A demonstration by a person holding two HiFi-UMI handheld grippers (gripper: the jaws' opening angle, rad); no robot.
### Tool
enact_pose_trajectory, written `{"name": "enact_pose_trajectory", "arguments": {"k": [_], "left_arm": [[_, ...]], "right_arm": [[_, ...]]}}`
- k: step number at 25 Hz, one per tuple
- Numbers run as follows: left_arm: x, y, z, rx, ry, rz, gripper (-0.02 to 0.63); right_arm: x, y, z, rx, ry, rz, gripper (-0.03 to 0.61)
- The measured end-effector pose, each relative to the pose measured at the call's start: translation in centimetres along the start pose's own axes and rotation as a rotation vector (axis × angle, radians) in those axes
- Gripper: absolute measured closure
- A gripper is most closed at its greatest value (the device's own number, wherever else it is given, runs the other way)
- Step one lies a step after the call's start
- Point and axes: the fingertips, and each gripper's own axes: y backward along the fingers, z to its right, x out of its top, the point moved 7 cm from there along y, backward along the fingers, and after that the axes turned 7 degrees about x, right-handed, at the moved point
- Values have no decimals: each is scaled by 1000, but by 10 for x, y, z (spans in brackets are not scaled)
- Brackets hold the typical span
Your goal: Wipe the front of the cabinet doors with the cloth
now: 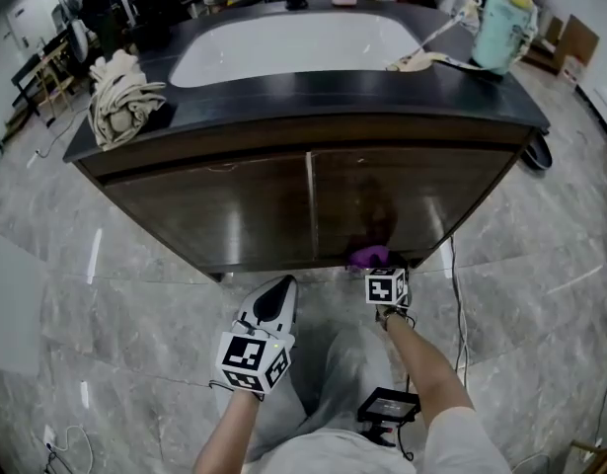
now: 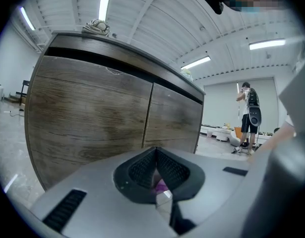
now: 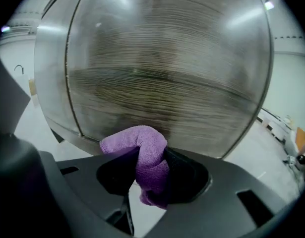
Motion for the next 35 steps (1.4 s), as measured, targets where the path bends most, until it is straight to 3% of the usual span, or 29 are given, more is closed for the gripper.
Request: {"name": "enact_pose_trajectory", "arguments": {"k": [4,9,16,19,21,27,35], "left_arm": [[-5,-9,9,-27,-6,-14,607],[-9,-16,13,-42,0,-36,607],[-8,-25,14,-33,13,-30,607],[-8,-24,16,-38,24,-25,607],[-7,-21,16,-40,32,-14,607],[9,-4,1,-33,38,36,607],[32,58,-58,155,34,89,607]], "right_arm": [[-13,10,66,-103,-70,-30,420],[-27,32,141,-263,-80,-66,420],[-40,68,199,-385,-260,-64,420],[-42,89,207,-397,-323,-29,420],[-27,103,195,-324,-295,66,420],[57,160,95,-51,-35,264,420],[180,216,-98,282,180,455,420]]}}
